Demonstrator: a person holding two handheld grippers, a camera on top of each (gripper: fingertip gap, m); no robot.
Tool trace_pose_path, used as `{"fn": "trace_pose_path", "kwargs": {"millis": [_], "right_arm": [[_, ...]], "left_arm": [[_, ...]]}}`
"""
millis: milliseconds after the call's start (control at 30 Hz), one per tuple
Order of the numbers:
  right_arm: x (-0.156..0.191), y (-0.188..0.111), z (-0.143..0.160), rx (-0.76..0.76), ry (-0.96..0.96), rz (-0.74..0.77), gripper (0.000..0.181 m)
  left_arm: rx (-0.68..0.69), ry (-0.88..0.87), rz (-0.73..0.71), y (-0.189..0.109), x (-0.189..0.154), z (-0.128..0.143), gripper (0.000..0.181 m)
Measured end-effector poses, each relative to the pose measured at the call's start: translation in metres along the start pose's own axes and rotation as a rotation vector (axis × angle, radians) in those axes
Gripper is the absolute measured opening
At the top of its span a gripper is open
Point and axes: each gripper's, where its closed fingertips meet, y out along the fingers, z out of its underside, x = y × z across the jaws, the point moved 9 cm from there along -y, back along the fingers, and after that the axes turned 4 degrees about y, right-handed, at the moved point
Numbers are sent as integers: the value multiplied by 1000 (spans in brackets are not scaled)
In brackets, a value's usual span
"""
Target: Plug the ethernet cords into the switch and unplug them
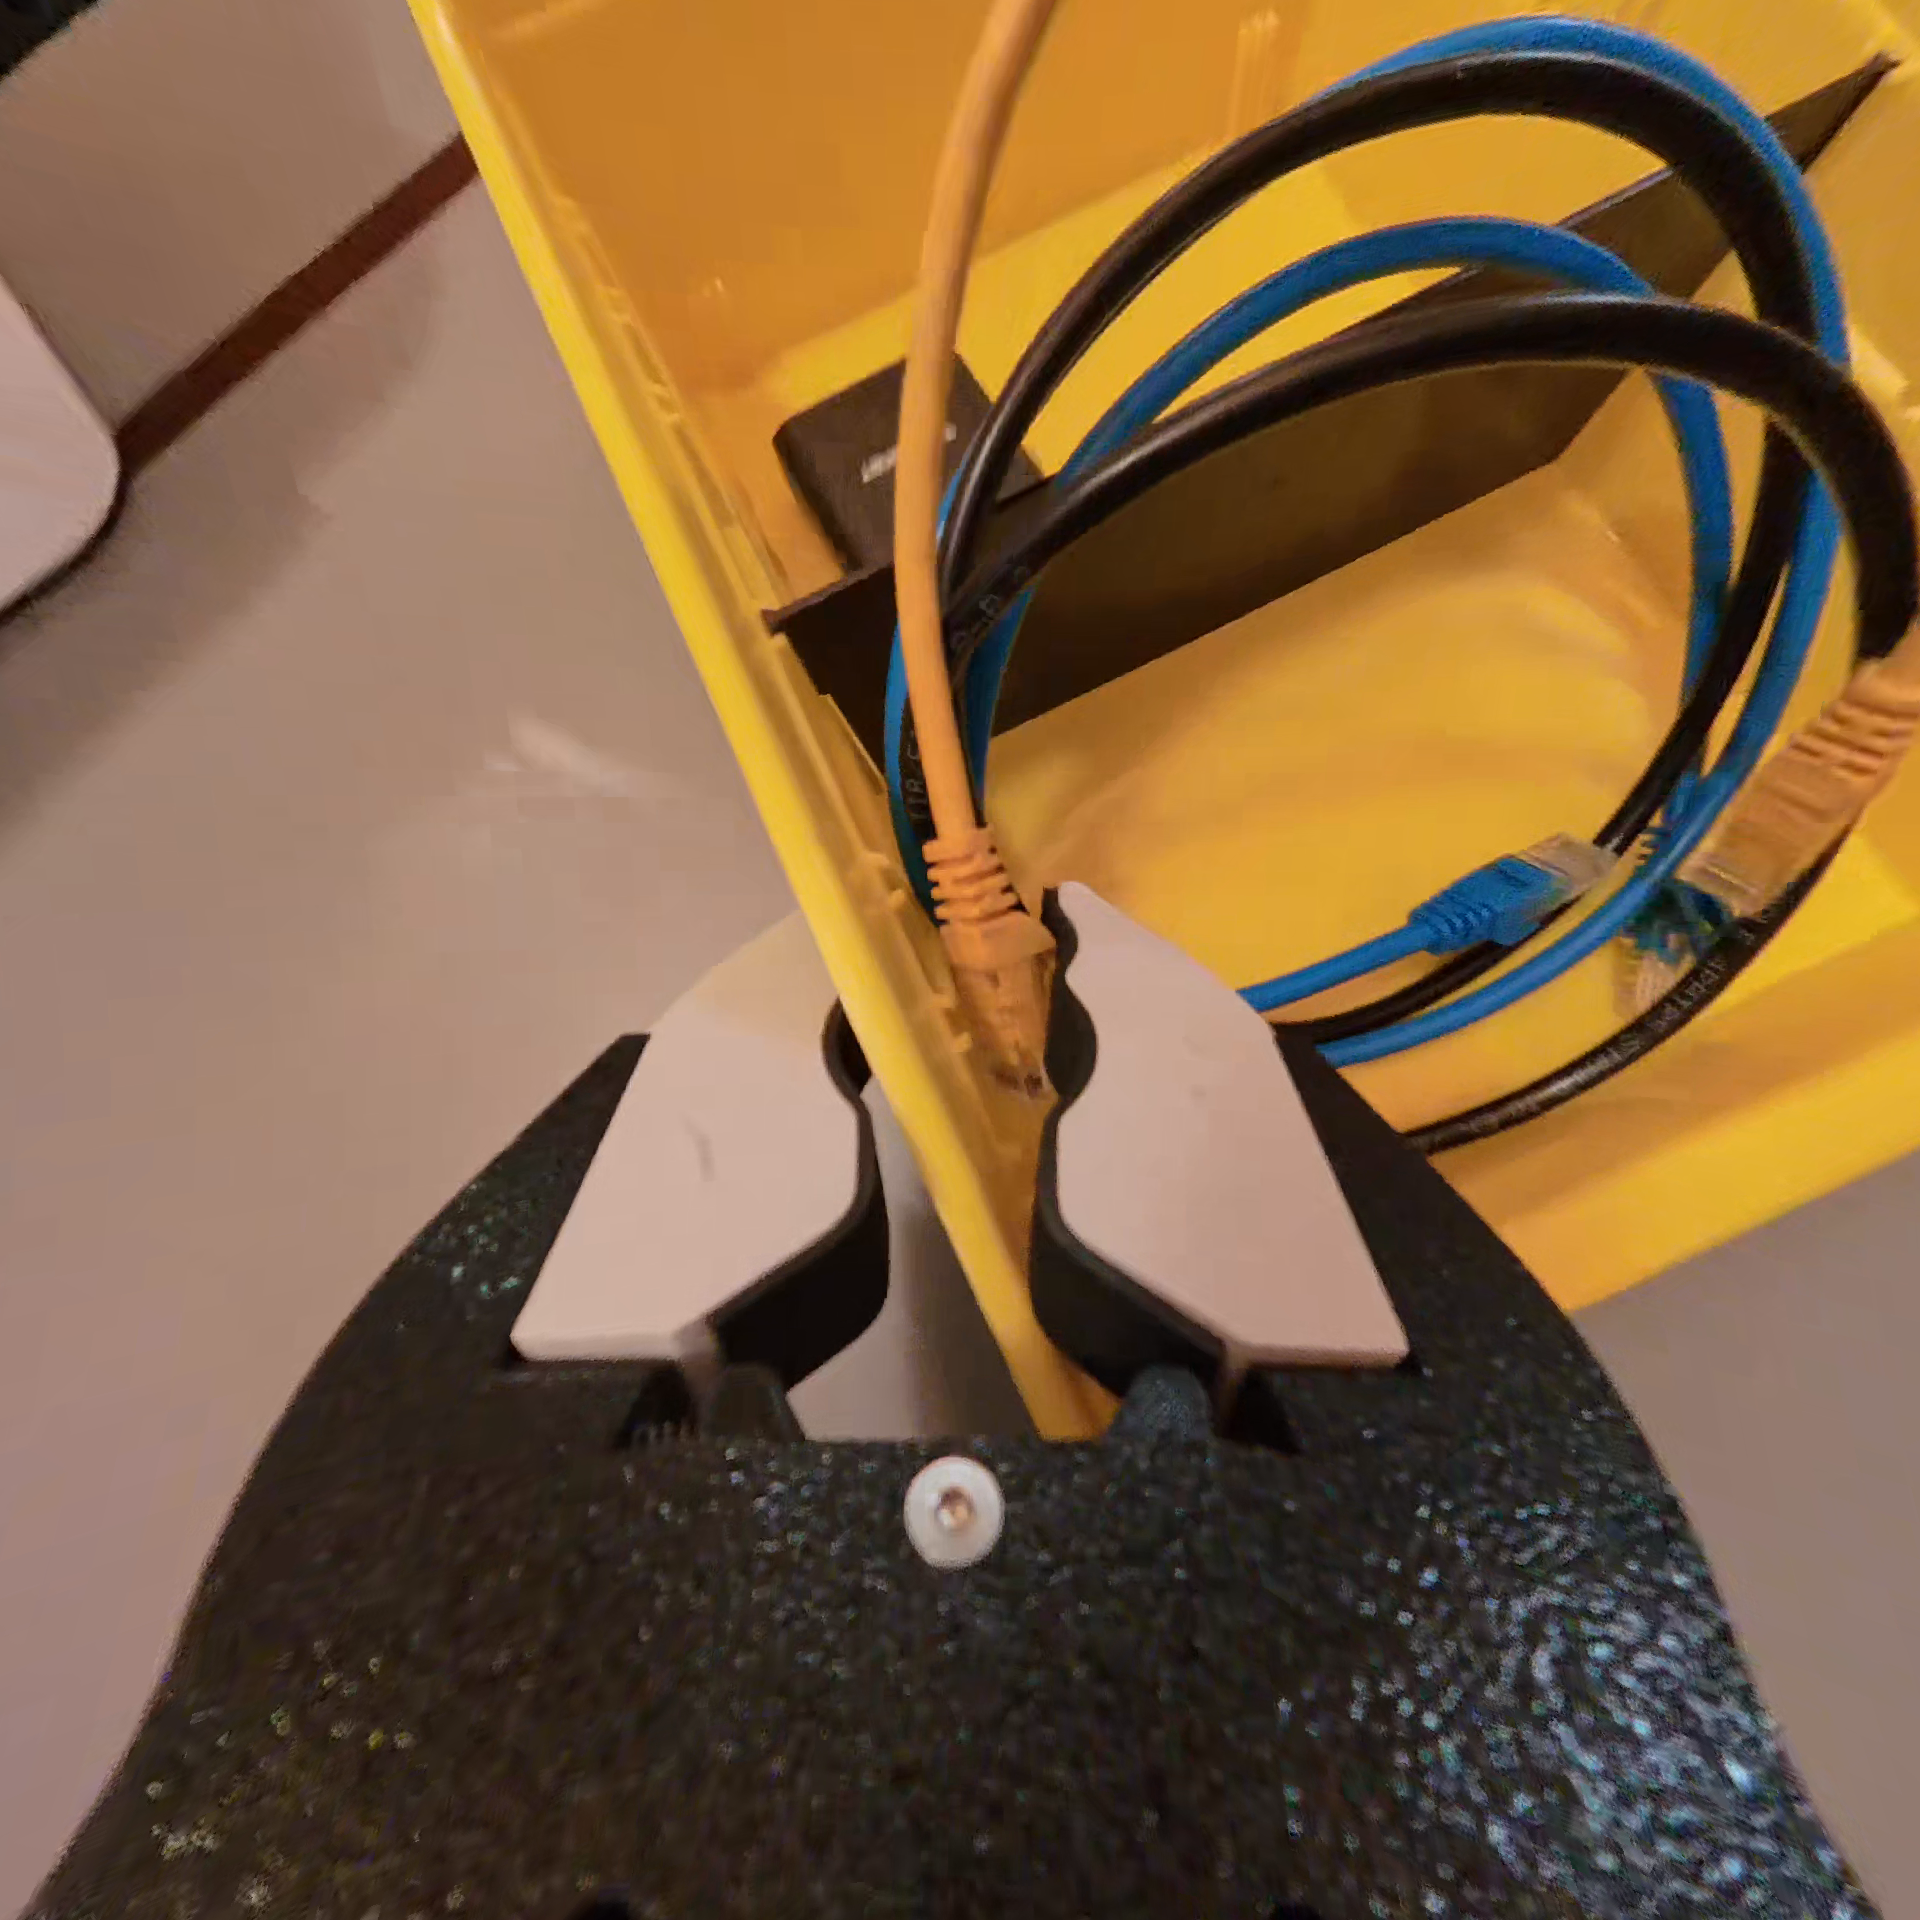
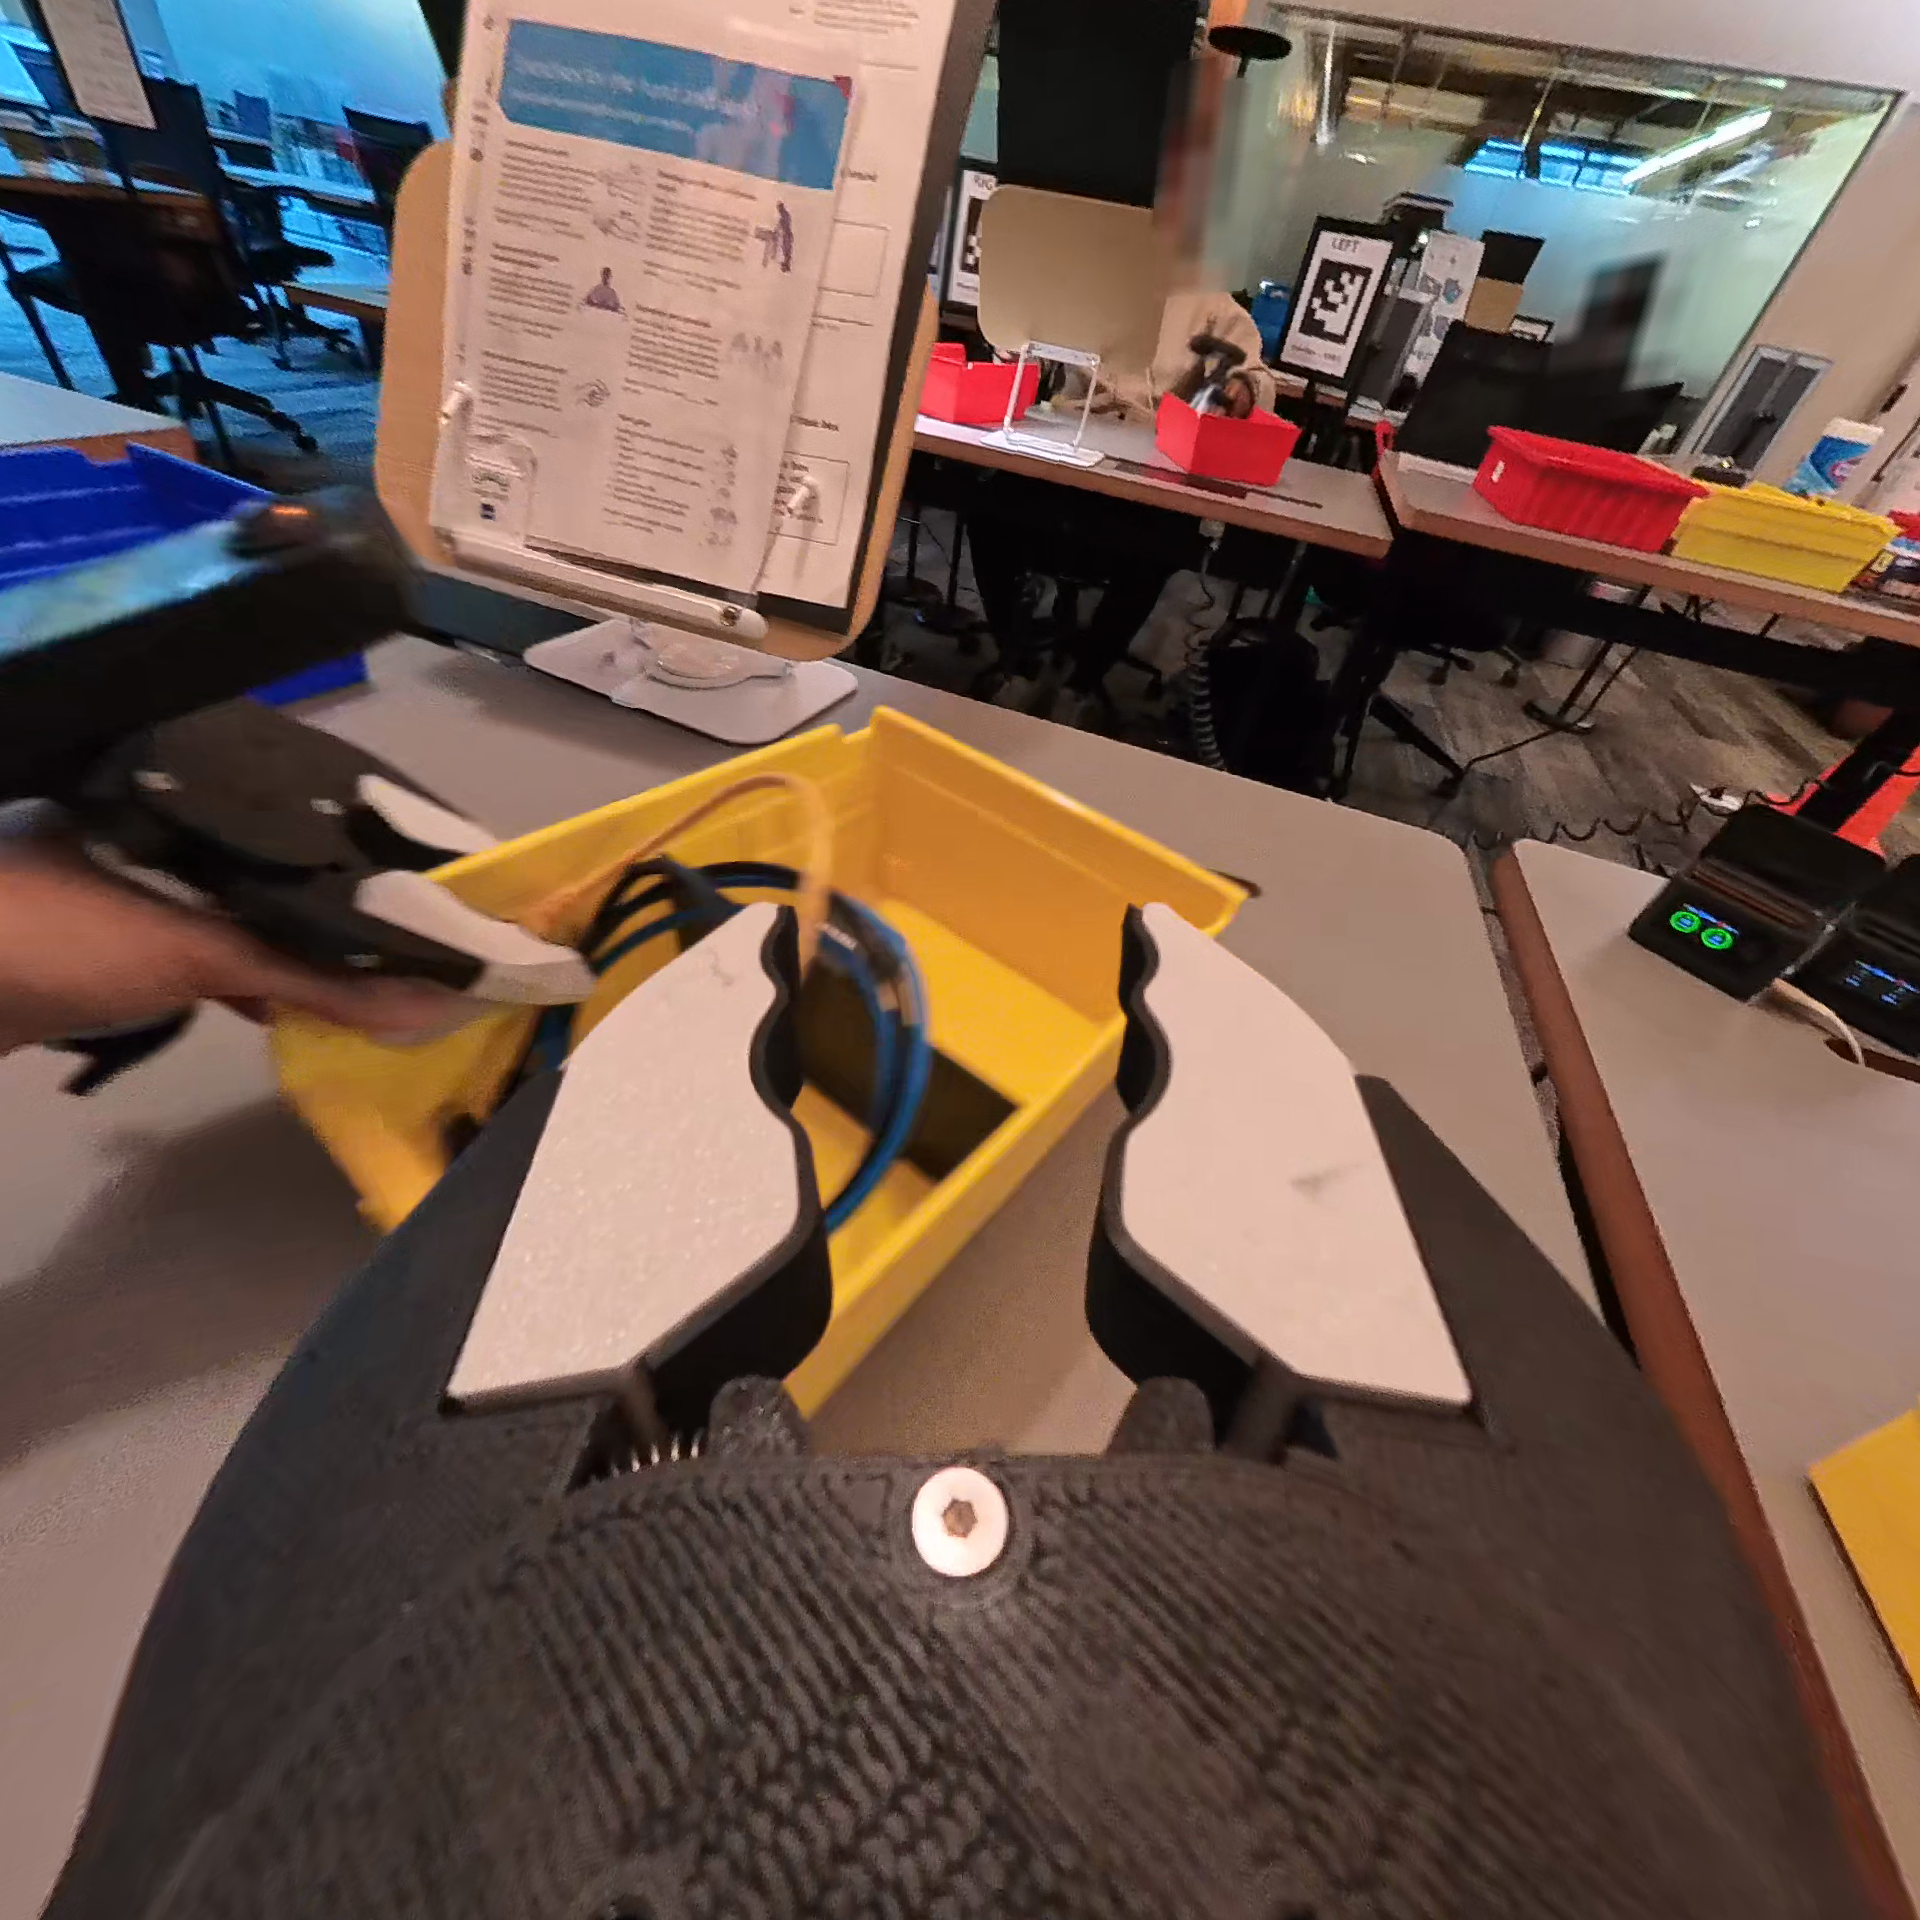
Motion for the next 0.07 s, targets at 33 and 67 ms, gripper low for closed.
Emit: {"fn": "trace_pose_path", "kwargs": {"millis": [33,67], "right_arm": [[4,1,-1,-2,1,-14,59],[8,2,-2,-5,1,-28,59]], "left_arm": [[-7,14,20,-18,8,21,27],[-17,32,35,-38,15,44,26]]}}
